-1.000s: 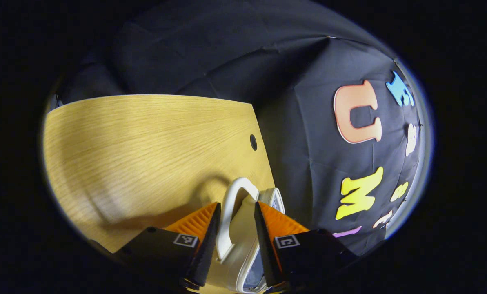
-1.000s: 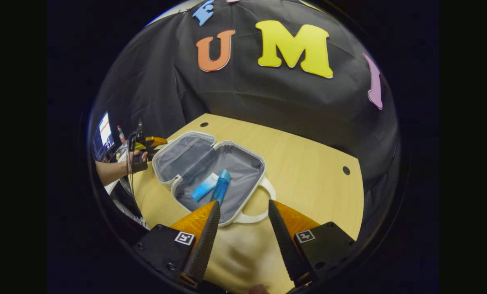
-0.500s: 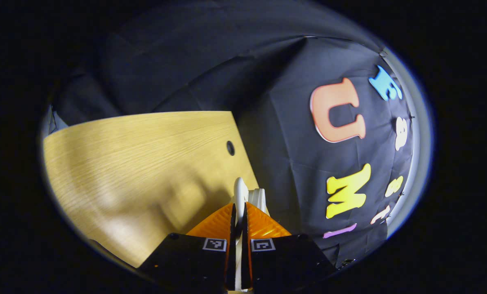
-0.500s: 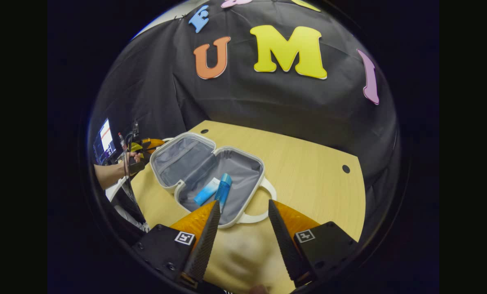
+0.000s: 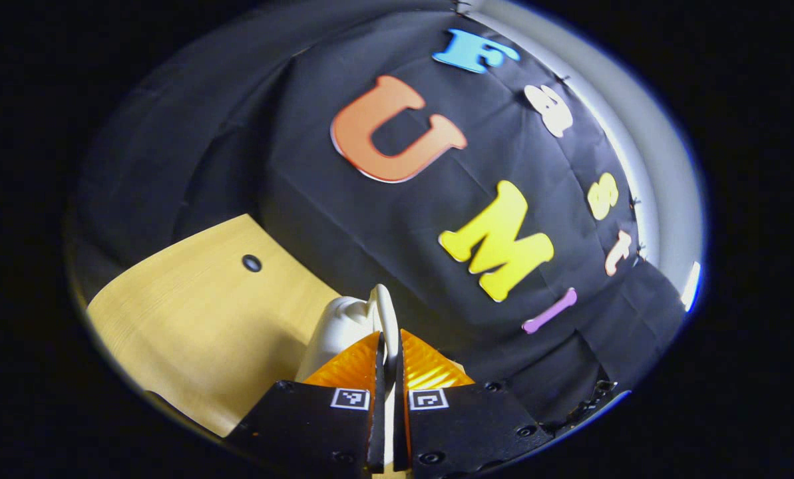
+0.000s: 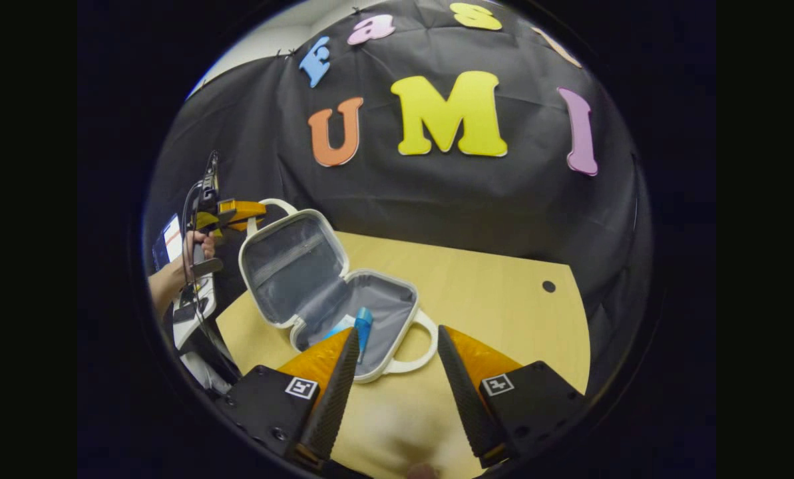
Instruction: First open the suitcase, pack the skin care products into it, and then close the suitcase.
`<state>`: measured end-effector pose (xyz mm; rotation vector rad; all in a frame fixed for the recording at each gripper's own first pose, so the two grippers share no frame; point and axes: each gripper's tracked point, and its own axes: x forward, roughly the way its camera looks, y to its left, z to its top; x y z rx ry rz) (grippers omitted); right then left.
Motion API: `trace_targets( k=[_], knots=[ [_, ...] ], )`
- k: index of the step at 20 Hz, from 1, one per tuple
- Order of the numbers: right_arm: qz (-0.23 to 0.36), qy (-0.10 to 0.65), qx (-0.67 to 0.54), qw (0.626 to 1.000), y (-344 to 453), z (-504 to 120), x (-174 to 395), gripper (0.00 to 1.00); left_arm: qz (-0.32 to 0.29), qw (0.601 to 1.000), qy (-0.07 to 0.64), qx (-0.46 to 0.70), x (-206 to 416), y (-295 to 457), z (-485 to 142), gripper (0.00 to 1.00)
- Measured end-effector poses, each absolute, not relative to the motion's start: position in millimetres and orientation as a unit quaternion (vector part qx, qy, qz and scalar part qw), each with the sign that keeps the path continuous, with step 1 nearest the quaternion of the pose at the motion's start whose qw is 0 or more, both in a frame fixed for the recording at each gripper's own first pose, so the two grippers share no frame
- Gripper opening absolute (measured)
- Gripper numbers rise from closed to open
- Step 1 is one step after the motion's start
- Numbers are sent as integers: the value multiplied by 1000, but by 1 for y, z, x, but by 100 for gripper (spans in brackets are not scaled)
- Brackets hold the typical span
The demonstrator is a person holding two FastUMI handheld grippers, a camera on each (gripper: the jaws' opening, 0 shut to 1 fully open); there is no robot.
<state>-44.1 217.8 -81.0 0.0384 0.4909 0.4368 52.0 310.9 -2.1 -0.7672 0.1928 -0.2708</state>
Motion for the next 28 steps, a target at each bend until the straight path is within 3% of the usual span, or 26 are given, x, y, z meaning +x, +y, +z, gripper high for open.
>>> trace_targets(
  k=[12, 13, 21, 28],
  knots=[
    [114, 232, 43, 965, 120, -80, -53, 68, -94, 978, 95, -160, 42, 150, -14, 8],
    [109, 237, 43, 965, 114, -83, -55, 71, -96, 980, 98, -141, 44, 135, -21, 7],
    [78, 252, 18, 964, 73, -85, -58, 71, -128, 982, 130, -47, 57, 41, -95, 8],
    [72, 264, 3, 962, 52, -93, -58, 71, -131, 972, 193, -31, 67, -4, -165, 7]
  ],
)
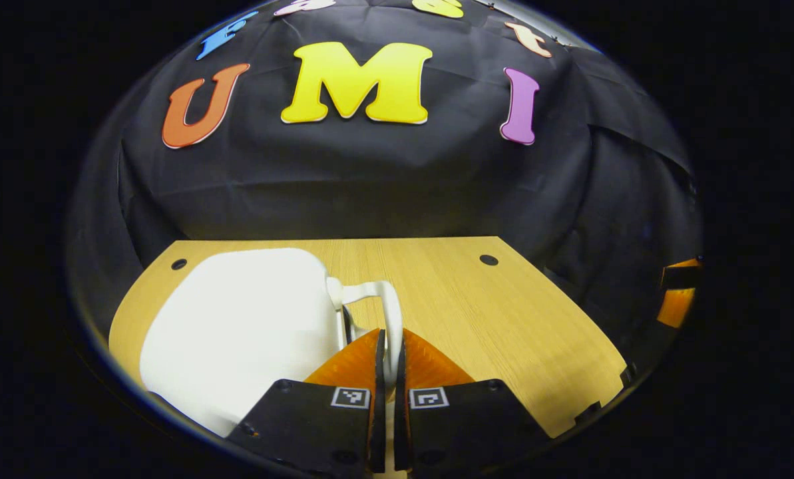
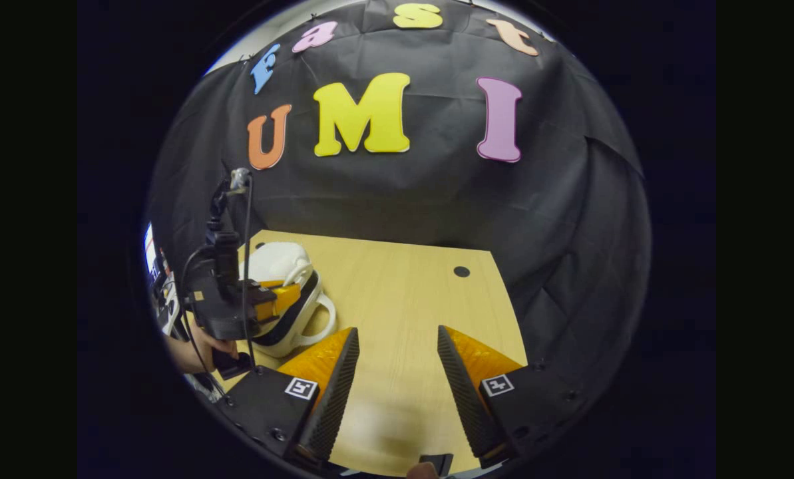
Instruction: First open the suitcase, pack the skin care products into it, and then close the suitcase.
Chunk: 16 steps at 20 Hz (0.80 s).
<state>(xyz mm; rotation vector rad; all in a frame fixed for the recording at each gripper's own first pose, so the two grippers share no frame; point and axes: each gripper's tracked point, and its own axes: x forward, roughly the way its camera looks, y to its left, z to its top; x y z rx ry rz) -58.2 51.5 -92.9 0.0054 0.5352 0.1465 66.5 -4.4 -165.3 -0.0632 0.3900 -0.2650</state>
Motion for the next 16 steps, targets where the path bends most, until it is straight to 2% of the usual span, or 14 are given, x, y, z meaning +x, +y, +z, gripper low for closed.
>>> trace_targets(
  k=[5, 7, 8, 9, 10, 13, 14, 16],
  knots=[
    [77, 270, 6, 960, 45, -101, -52, 71, -123, 968, 217, -6, 65, -15, -190, 9],
    [80, 272, 4, 959, 45, -104, -50, 71, -122, 965, 233, -7, 60, -20, -200, 15],
    [84, 272, 3, 959, 45, -104, -49, 71, -132, 963, 234, -8, 61, -27, -200, 28],
    [86, 273, 3, 958, 44, -105, -47, 71, -145, 961, 233, -13, 61, -36, -200, 23],
    [90, 274, 3, 958, 44, -106, -46, 71, -148, 961, 234, -18, 60, -39, -197, 35],
    [97, 268, 1, 959, 43, -102, -38, 69, -133, 965, 224, -21, 53, -36, -187, 53],
    [98, 264, 3, 960, 44, -100, -36, 69, -127, 968, 214, -24, 52, -36, -177, 69],
    [98, 251, 6, 963, 46, -92, -28, 72, -113, 976, 182, -33, 49, -30, -145, 88]
  ],
)
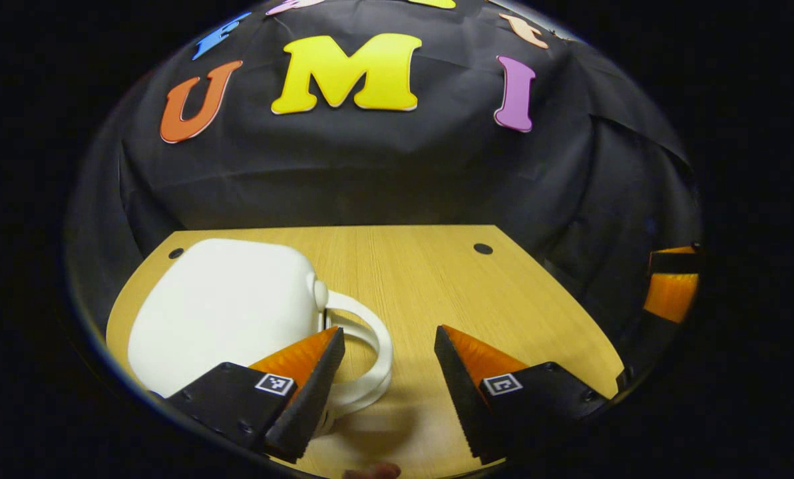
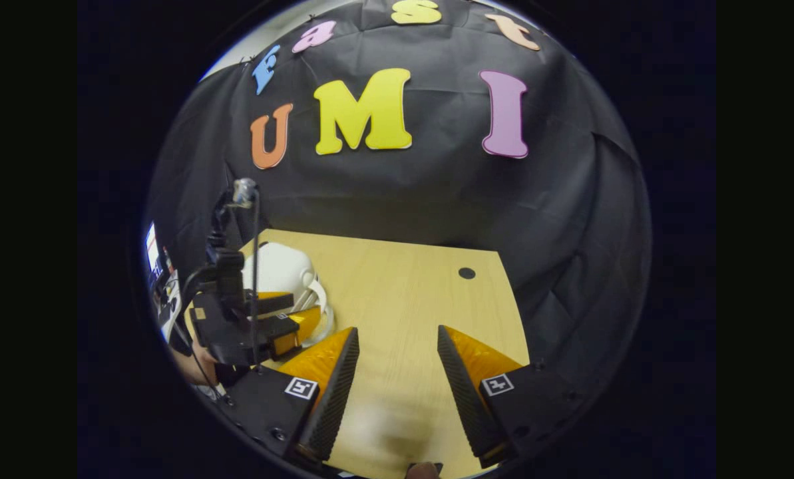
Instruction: First open the suitcase, pack the skin care products into it, and then close the suitcase.
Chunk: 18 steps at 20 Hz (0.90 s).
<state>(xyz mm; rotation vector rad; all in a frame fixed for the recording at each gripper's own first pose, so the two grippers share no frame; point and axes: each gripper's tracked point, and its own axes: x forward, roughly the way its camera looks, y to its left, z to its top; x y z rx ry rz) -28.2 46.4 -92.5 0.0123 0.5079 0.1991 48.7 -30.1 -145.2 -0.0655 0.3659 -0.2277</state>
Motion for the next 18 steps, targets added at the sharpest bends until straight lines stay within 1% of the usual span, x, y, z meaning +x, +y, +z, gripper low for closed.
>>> trace_targets(
  k=[2, 3, 4, 5, 6, 7, 8, 9, 10, 11, 12, 18],
  knots=[
    [96, 222, 3, 970, 51, -77, -19, 71, -102, 985, 133, -48, 46, -23, -99, 93],
    [94, 205, 3, 974, 56, -66, -13, 72, -93, 988, 106, -55, 44, -16, -73, 94],
    [92, 185, 5, 978, 62, -55, -7, 69, -80, 992, 80, -57, 43, -5, -48, 97],
    [88, 165, 7, 982, 67, -40, -1, 72, -65, 995, 59, -48, 41, 6, -26, 98],
    [82, 141, 8, 987, 70, -27, 5, 68, -46, 997, 40, -36, 37, 19, -8, 97],
    [70, 114, 7, 991, 73, -14, 11, 69, -33, 999, 20, -24, 33, 31, 10, 98],
    [51, 88, 6, 995, 72, -4, 18, 72, -20, 1000, 3, -15, 31, 38, 23, 97],
    [41, 67, 8, 997, 76, 6, 22, 72, -13, 1000, -18, -6, 27, 46, 33, 97],
    [31, 51, 11, 998, 83, 17, 22, 70, -11, 999, -32, 0, 21, 51, 44, 97],
    [25, 33, 16, 999, 88, 26, 21, 72, -11, 999, -45, 1, 17, 52, 50, 97],
    [25, 16, 23, 999, 96, 35, 21, 72, -11, 998, -57, 1, 10, 56, 57, 97],
    [26, -16, 26, 999, 119, 54, 20, 73, 25, 998, -55, -29, -2, 98, 55, 97]
  ],
)
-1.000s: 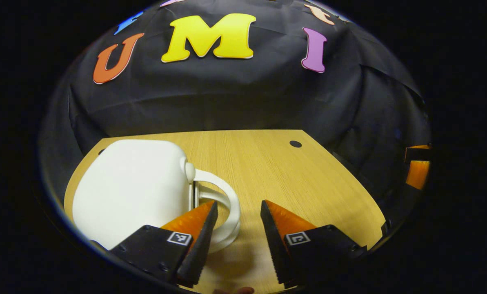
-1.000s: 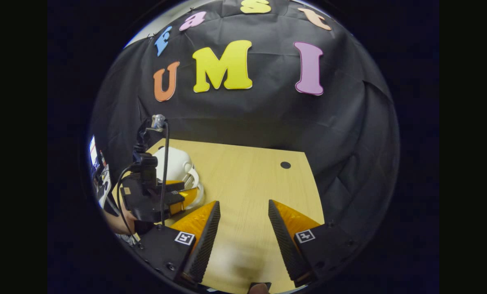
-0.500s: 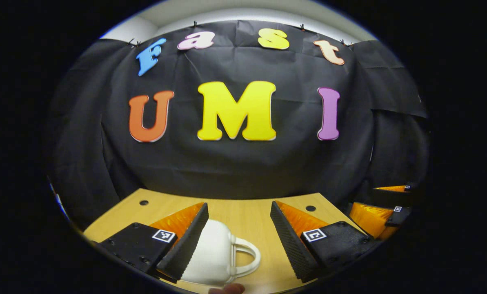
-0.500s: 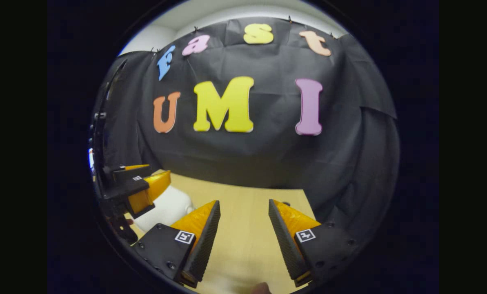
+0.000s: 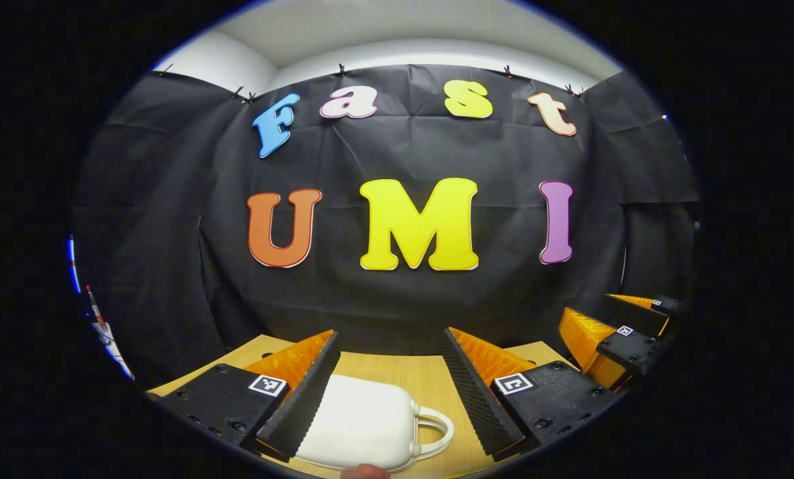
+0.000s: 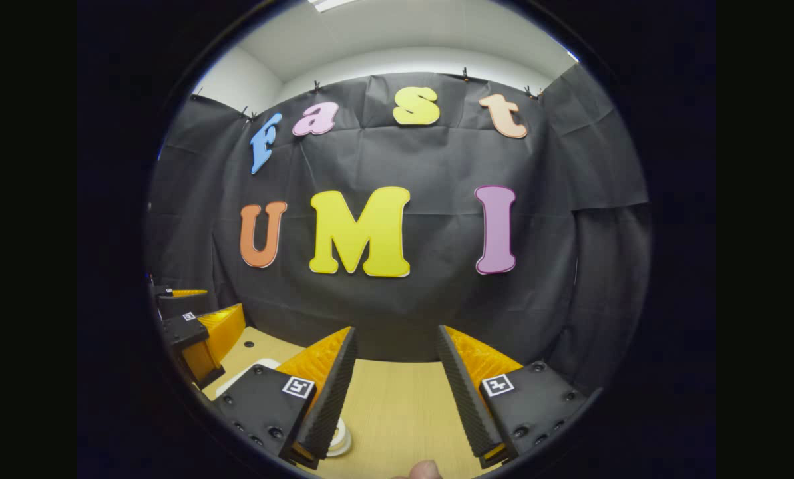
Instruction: First open the suitcase, pack the skin care products into it, and then close the suitcase.
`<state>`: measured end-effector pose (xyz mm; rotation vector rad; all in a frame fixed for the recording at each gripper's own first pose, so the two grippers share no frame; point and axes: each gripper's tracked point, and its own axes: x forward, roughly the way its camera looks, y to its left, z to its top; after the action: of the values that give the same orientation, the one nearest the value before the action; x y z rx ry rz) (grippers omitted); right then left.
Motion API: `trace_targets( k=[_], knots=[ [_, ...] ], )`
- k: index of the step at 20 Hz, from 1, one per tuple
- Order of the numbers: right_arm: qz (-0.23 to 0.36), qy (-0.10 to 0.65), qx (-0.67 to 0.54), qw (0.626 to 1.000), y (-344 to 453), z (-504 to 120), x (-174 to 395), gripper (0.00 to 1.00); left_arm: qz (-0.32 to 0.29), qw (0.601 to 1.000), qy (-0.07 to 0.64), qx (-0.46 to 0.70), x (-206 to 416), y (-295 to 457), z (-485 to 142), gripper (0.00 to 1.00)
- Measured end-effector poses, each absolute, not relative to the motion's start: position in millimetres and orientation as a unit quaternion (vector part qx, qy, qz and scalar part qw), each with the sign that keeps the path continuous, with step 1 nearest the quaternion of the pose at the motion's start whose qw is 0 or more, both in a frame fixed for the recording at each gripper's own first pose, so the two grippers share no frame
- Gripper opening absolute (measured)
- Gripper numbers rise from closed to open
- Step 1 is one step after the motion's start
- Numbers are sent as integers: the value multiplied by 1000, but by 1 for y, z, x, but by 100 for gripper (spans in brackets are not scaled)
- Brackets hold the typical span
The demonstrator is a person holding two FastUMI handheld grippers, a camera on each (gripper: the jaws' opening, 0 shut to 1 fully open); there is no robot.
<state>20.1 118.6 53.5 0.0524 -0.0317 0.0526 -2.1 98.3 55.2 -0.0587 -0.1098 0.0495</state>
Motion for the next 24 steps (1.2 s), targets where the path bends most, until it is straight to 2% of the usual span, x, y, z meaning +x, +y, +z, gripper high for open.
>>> trace_targets(
  k=[4, 11, 15, 24],
  knots=[
    [38, -16, 22, 999, 135, 54, 15, 74, 48, 997, -52, -19, -4, 123, 55, 98],
    [64, -20, 15, 998, 169, 67, 9, 74, 40, 995, -84, -42, -22, 140, 71, 97],
    [54, -26, 23, 998, 174, 76, 15, 73, 52, 994, -77, -65, -14, 160, 62, 98],
    [30, -28, 27, 999, 169, 78, 24, 74, 5, 994, -77, -75, 2, 141, 60, 97]
  ],
)
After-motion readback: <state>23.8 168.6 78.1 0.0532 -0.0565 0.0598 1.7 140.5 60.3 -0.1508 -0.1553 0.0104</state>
